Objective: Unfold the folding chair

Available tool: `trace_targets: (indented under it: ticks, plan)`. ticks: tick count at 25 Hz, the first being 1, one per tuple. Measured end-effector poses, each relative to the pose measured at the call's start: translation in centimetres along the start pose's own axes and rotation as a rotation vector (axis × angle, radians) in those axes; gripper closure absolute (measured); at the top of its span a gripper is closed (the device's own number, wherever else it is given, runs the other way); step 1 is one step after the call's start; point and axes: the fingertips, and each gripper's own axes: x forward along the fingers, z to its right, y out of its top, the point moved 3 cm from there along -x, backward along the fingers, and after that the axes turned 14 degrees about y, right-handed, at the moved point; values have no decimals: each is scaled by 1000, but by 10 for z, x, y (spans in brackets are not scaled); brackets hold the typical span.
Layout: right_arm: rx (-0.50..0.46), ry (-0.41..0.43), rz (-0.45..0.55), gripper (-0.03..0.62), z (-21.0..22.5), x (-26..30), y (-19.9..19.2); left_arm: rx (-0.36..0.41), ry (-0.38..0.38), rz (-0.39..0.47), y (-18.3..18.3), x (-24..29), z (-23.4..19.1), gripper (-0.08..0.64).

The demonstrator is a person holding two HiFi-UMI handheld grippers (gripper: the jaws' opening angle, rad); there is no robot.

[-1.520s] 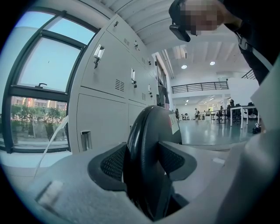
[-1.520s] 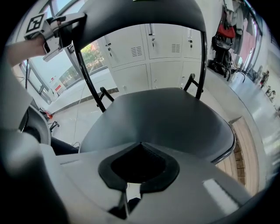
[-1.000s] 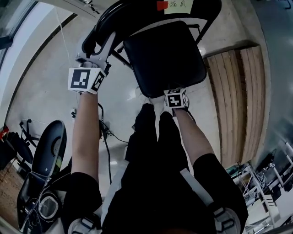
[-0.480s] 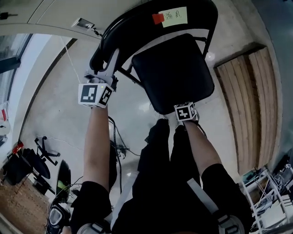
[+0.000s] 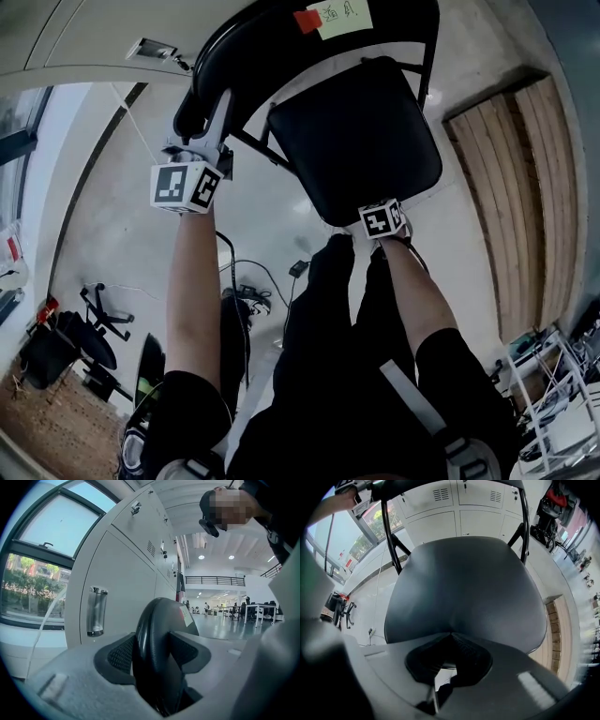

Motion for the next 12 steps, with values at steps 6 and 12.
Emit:
trace_targets:
  ticks: [6, 12]
  plan:
    - [54, -16, 22, 588, 5, -11, 8, -12, 1, -40, -8, 7, -2, 318]
    - [10, -16, 173, 588, -15, -66, 52, 61, 105, -129, -5, -5, -2, 302]
